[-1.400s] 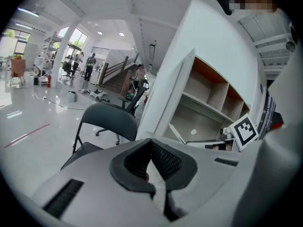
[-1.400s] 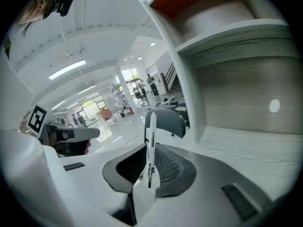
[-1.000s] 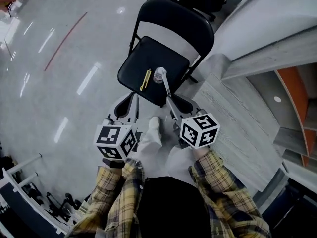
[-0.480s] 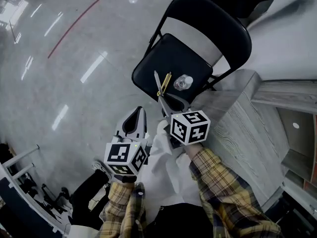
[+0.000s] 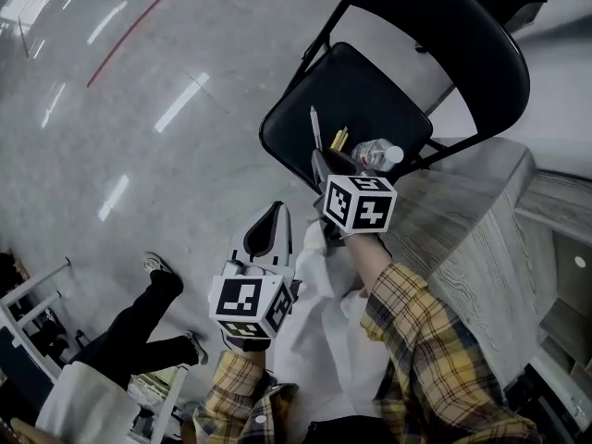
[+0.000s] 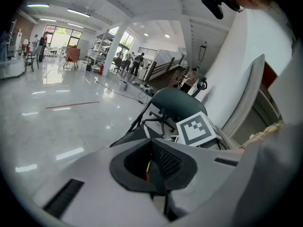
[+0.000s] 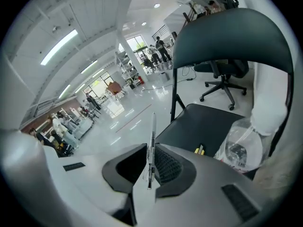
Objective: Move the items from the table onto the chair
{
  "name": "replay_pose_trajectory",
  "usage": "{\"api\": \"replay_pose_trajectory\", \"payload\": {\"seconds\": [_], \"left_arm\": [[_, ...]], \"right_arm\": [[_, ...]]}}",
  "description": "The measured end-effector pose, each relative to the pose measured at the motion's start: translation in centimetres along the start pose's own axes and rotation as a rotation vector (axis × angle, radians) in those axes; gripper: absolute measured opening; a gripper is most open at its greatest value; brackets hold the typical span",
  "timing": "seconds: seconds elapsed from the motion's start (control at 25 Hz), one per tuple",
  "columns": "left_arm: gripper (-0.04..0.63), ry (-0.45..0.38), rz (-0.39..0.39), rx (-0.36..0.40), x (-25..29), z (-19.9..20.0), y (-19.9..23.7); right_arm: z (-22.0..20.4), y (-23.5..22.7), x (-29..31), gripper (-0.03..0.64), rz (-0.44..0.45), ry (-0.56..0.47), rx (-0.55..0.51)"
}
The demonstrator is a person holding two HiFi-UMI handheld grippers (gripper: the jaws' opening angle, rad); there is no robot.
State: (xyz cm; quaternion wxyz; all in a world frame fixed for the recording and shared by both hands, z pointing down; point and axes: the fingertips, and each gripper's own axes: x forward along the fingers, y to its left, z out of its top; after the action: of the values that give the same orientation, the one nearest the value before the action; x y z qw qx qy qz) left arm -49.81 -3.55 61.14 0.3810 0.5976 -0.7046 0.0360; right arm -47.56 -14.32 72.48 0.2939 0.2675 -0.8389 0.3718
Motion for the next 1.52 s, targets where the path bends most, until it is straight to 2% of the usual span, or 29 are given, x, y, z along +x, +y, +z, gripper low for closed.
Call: {"api": "replay_pose_trajectory", "payload": {"seconds": [0.28,0.68,0.96,1.16,1.52], "left_arm": [[0.005,0.026,0.009,-0.002,2.4,-2.5,1.9],[0.005,0.065,0.023,0.001,3.8,-4.3,3.1],[0.005,0.085,0.022,0.004,4.7,-5.1,3.3],[0.005,0.075,0.018,0.009,4.9,-4.4,2.8],[0.005,0.039,0.015,0.03,3.6,-2.2,1.6]], "right_arm": [[-2.9,-5.3,6.8,0.063,-0.119,0.067,-0.019],[-5.8,-9.5,11.8,0.063,-0.192,0.142,-0.102],[-5.9,-9.8,13.0,0.064,-0.213,0.147,-0.122],[-6.1,-9.4,12.9,0.067,-0.196,0.168,-0.076],[-5.2,-8.0,9.9,0.08,-0.189,0.139,-0.026]]}}
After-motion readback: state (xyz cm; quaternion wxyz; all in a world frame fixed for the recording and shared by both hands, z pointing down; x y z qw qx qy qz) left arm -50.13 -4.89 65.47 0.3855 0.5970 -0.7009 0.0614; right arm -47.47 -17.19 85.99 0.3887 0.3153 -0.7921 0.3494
